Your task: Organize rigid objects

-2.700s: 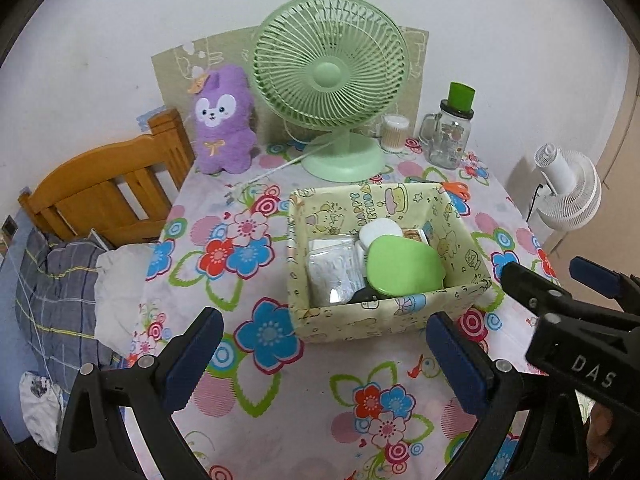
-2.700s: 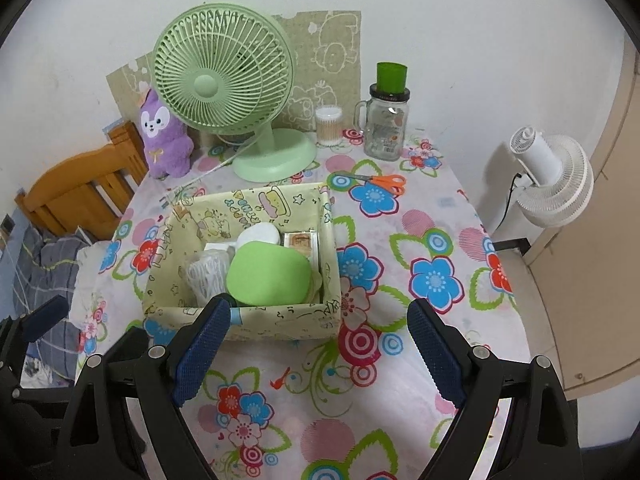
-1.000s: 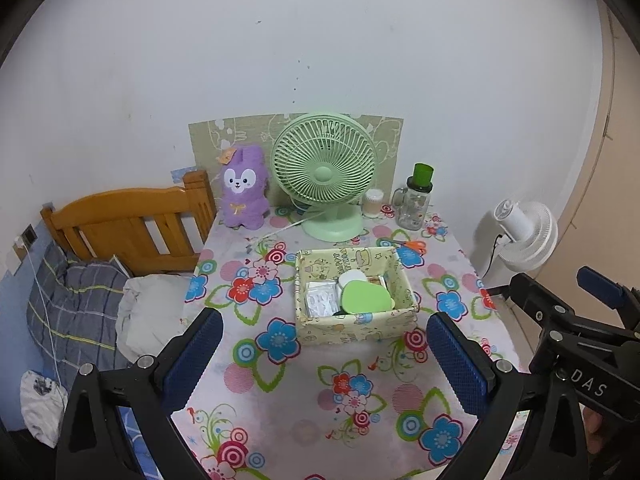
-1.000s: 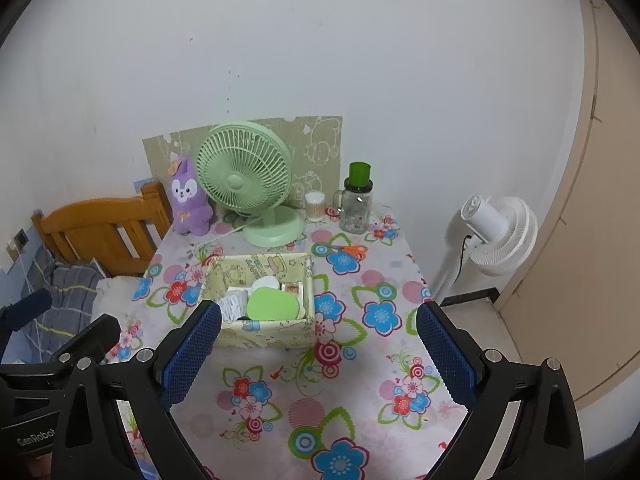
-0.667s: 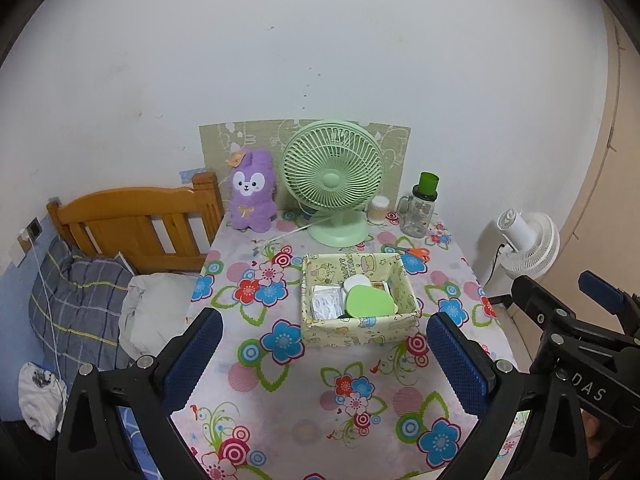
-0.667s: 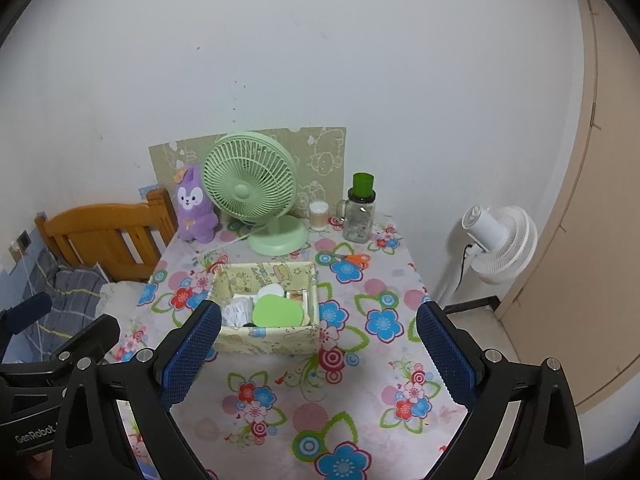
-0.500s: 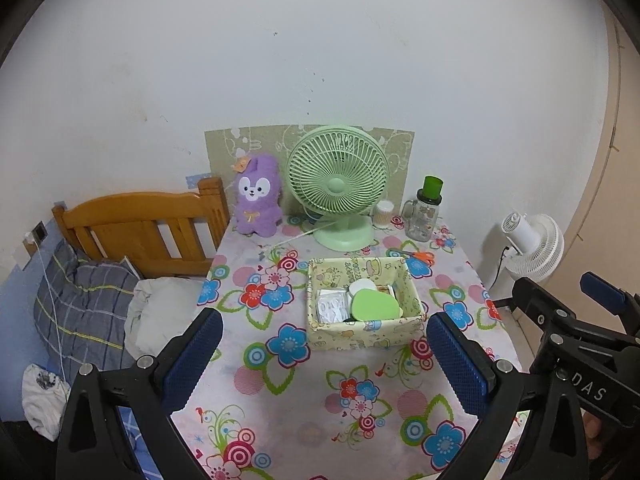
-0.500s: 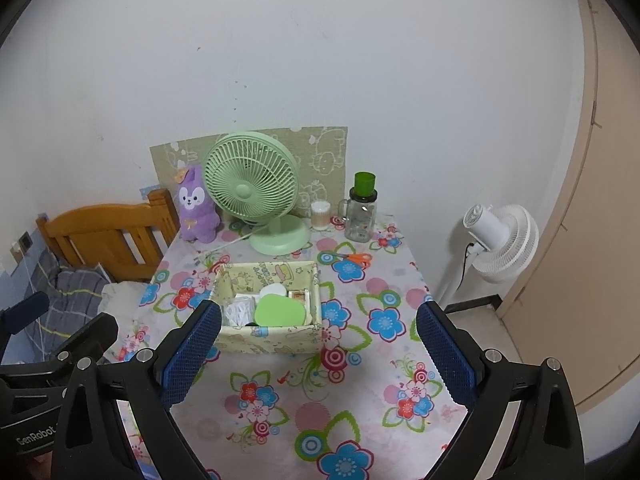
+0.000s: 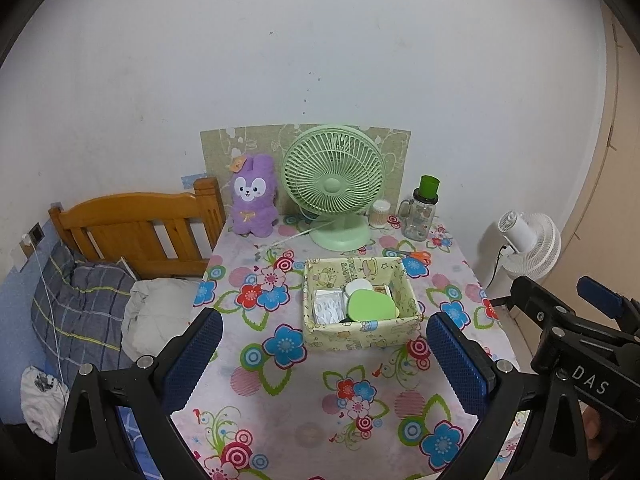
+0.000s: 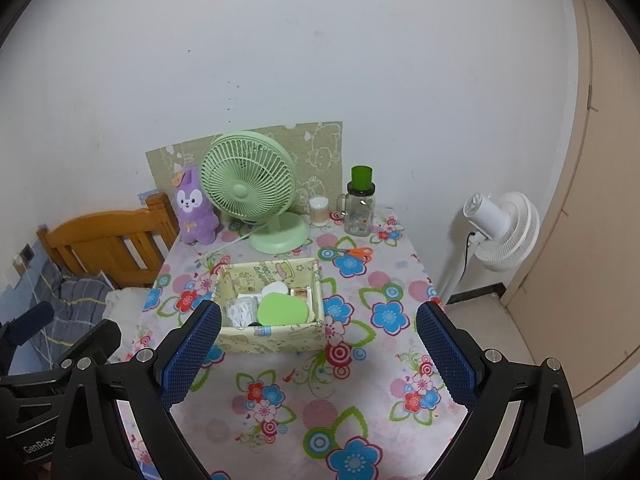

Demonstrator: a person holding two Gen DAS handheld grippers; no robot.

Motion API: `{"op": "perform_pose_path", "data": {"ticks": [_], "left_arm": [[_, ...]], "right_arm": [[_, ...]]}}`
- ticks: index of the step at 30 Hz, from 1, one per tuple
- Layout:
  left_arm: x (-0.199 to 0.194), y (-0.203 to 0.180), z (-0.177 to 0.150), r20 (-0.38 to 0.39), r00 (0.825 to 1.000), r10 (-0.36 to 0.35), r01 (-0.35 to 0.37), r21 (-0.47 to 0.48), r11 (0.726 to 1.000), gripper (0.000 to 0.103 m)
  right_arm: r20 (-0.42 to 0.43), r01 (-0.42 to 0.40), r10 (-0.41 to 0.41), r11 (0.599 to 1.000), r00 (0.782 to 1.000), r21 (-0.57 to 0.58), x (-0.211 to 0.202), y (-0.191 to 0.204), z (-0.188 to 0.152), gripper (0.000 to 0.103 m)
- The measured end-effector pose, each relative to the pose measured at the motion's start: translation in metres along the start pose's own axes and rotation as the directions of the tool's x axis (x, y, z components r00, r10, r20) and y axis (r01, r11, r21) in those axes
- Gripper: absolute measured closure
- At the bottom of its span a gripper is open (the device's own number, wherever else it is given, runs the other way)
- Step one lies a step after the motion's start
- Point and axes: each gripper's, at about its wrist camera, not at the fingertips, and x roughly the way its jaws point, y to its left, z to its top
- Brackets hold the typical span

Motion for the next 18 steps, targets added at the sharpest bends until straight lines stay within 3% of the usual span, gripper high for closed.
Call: {"op": "perform_pose_path", "data": {"ticks": [18], "left_arm": [[0.0046,0.0046,-0.0010,-0.008,1.000,-0.004,0.004,-0.001,1.000,0.000]], "right_arm": [[-0.002,0.007,-0.007,1.000,1.000,-0.001,0.0039,0.0028,-0.0021,0.004]]}}
